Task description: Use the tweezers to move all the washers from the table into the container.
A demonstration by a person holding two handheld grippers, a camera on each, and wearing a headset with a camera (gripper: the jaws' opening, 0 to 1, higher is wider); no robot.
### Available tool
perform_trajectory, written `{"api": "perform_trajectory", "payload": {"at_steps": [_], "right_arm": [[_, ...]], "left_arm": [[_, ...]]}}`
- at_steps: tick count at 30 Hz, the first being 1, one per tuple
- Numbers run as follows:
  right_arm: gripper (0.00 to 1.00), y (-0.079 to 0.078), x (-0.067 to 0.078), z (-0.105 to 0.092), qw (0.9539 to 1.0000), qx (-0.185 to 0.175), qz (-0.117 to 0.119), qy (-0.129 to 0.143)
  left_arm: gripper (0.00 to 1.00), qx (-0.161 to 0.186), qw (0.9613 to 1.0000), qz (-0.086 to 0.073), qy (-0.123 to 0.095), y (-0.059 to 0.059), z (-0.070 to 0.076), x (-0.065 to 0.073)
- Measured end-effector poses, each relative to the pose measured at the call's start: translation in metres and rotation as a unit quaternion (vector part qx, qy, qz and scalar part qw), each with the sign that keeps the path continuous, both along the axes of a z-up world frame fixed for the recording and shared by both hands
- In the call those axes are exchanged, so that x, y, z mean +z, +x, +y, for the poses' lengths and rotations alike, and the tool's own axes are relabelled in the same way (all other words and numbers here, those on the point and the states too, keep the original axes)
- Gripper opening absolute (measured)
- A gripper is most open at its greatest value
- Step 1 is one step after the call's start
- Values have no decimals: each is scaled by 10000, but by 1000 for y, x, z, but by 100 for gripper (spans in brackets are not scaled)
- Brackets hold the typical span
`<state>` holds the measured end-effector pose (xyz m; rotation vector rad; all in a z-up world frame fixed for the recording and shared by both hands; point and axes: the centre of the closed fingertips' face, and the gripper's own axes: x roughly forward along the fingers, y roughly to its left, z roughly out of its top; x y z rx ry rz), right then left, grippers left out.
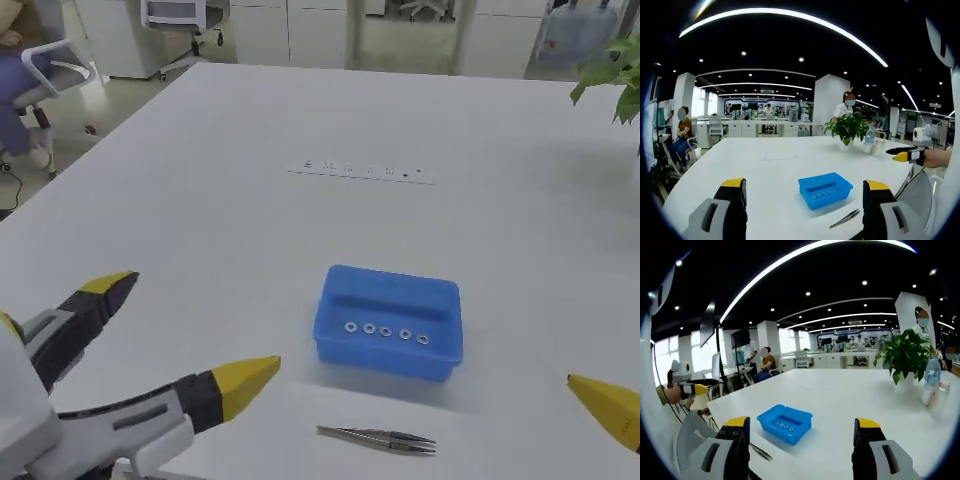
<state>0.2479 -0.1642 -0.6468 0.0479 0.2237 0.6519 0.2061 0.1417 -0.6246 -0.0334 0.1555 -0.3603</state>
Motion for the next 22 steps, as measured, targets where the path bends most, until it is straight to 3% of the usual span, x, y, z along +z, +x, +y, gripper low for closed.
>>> {"api": "perform_trajectory", "payload": {"at_steps": [3,6,10,12,15,18,22], "right_arm": [[94,-1,-3,0,9994,20,221,269],[99,2,0,-4,9990,-127,169,397],[99,5,6,-9,9995,-272,-73,133],[99,7,4,-11,9995,-305,-93,-81],[99,11,-2,-11,9994,-286,21,-177],[99,13,-2,-8,9996,-232,29,-148],[99,22,4,-4,9997,-215,-135,-64]], "left_arm": [[99,59,9999,-80,-122,-2,0,6],[99,102,9990,-272,-348,-5,0,14],[99,308,9970,-401,-579,-11,8,19],[99,359,9966,-368,-636,-14,10,17],[99,486,9965,-355,-588,-18,16,15],[99,588,9960,-275,-617,-19,21,11],[99,739,9943,-324,-702,-20,27,11]]}}
